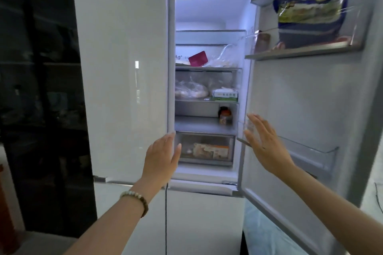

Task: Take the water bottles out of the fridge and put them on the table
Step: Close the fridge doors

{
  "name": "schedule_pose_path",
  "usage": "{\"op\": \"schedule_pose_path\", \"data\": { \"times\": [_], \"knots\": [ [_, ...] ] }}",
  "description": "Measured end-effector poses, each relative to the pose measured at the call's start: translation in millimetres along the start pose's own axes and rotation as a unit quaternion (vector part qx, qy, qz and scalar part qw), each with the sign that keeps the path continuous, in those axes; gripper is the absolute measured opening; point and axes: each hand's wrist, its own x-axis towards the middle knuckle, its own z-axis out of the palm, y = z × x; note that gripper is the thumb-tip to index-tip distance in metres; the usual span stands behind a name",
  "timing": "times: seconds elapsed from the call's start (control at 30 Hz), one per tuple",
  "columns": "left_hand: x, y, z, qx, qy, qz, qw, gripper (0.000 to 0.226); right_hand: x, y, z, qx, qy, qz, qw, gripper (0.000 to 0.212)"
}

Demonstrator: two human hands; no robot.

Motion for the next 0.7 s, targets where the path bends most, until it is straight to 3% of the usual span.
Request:
{"op": "schedule_pose_path", "data": {
  "times": [0.1,0.33,0.47,0.57,0.7],
  "knots": [
    [3,68,15,-0.057,-0.005,0.01,0.998,0.053,-19,19,-43,0.002,0.016,-0.039,0.999,0.066],
    [0,257,70,-0.165,0.019,0.054,0.985,0.059,-46,108,-165,-0.045,0.112,-0.126,0.985,0.056],
    [-1,326,88,-0.162,0.011,0.094,0.982,0.059,-42,174,-198,0.05,0.153,-0.059,0.985,0.053],
    [3,358,95,-0.187,-0.026,0.097,0.977,0.051,-38,208,-197,0.17,0.118,0.029,0.978,0.053],
    [4,385,105,-0.207,-0.104,0.061,0.971,0.054,-40,223,-188,0.248,0.064,0.007,0.967,0.059]
  ]
}}
